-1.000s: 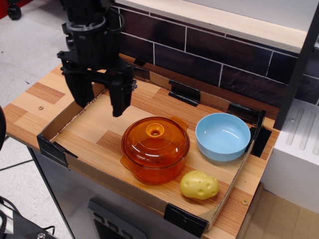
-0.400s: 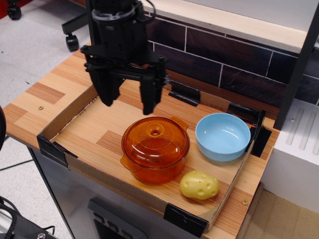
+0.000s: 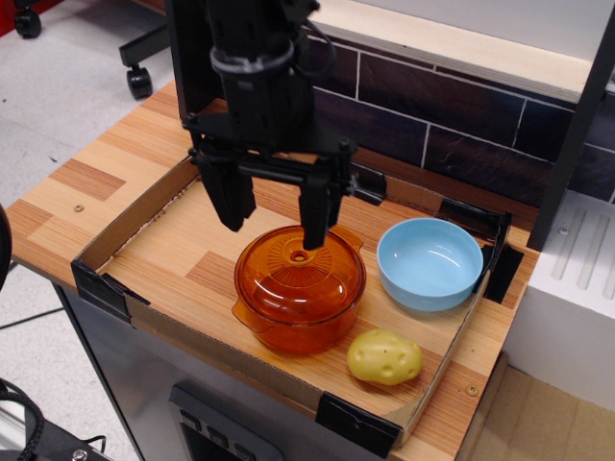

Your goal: Take lid off pot

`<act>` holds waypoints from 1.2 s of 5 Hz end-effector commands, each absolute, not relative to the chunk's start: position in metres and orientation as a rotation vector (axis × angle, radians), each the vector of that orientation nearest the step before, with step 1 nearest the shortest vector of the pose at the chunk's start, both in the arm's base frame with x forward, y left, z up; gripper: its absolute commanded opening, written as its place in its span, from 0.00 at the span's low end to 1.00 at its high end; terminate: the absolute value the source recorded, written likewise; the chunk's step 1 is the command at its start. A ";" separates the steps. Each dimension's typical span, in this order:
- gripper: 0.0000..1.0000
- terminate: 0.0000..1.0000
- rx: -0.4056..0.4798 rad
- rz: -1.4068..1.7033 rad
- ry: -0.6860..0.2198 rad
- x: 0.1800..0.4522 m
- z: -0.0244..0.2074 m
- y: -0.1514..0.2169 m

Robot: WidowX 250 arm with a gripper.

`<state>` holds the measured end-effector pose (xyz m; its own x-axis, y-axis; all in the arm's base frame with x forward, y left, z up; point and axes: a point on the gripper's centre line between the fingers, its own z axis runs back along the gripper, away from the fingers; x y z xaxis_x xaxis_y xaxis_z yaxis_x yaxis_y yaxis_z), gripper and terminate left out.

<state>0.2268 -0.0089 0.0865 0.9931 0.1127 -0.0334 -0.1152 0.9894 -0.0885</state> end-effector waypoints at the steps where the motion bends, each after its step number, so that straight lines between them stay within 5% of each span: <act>1: 1.00 0.00 -0.047 0.128 -0.007 0.235 0.076 -0.011; 5: 1.00 0.00 -0.008 0.131 -0.018 0.236 0.060 -0.015; 6: 0.00 0.00 -0.002 0.140 -0.010 0.235 0.060 -0.014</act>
